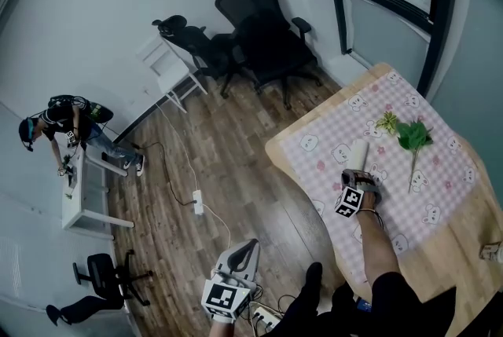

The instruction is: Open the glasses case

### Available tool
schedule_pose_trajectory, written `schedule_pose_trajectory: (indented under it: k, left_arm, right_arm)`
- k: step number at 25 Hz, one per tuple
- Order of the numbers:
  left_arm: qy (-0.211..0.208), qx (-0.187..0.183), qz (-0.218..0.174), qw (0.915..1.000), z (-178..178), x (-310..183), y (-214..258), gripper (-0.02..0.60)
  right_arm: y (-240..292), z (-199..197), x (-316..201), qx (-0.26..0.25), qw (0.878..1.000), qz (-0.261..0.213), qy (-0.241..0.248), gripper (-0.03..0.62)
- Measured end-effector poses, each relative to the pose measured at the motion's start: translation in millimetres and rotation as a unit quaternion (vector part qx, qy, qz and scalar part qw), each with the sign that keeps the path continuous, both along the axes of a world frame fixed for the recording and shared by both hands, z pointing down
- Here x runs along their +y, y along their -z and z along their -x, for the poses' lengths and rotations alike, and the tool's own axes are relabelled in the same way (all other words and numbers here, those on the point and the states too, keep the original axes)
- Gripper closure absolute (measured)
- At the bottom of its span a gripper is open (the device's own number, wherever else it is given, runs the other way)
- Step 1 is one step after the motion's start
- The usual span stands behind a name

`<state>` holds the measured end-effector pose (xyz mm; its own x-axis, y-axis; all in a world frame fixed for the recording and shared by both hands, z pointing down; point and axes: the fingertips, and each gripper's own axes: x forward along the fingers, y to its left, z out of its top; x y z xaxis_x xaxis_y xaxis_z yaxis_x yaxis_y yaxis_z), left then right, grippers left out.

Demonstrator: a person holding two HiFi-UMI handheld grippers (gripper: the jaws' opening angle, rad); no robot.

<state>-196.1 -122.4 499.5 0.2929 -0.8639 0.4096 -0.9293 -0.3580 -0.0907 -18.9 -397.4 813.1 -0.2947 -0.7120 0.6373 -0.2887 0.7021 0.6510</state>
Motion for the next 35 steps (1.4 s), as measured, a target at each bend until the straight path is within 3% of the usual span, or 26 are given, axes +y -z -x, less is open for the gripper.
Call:
schedule_pose_trajectory:
  k: [2, 4, 8, 11, 14, 21, 23, 28, 35]
  left_arm:
    - [-0.003, 0.003, 0.0, 1.0, -4, -1, 1, 0.58]
    - [-0.009, -0.001, -0.003, 1.0, -6, -4, 2, 0.581]
    - [-0.019, -0.003, -0.005, 0.9998, -12, -7, 5, 0.58]
    - [-0.021, -0.001, -0.003, 0.9998, -17, -9, 6, 0.58]
    - [-0.022, 0.002, -0.002, 0.9997, -20, -11, 4, 0.58]
    - [-0.026, 0.0, 0.001, 0.9997, -24, -9, 3, 0.58]
    - [-0.026, -0.003, 0.0, 0.9997, -22, -8, 3, 0.58]
    - [-0.02, -0.006, 0.008, 0.9997, -19, -6, -2, 0.58]
    - [-0.023, -0.01, 0.009, 0.9996, -21, -5, -1, 0.58]
  right_arm:
    - [12, -10, 2, -0.074, 0.996, 0.001, -0.044, 0.546]
    - [23, -21, 3, -0.153, 0.984, 0.003, -0.086, 0.548]
    - [37, -46, 6, -0.286, 0.946, 0.019, -0.15, 0.548]
    - [41, -64, 8, -0.362, 0.91, 0.028, -0.201, 0.551]
    - [39, -82, 12, -0.421, 0.872, 0.036, -0.249, 0.556]
    - [29, -117, 19, -0.508, 0.803, 0.023, -0.31, 0.563]
    - [28, -123, 20, -0.515, 0.798, 0.016, -0.314, 0.565]
    - [24, -126, 20, -0.5, 0.813, 0.009, -0.298, 0.565]
    - [22, -130, 20, -0.494, 0.818, 0.01, -0.294, 0.565]
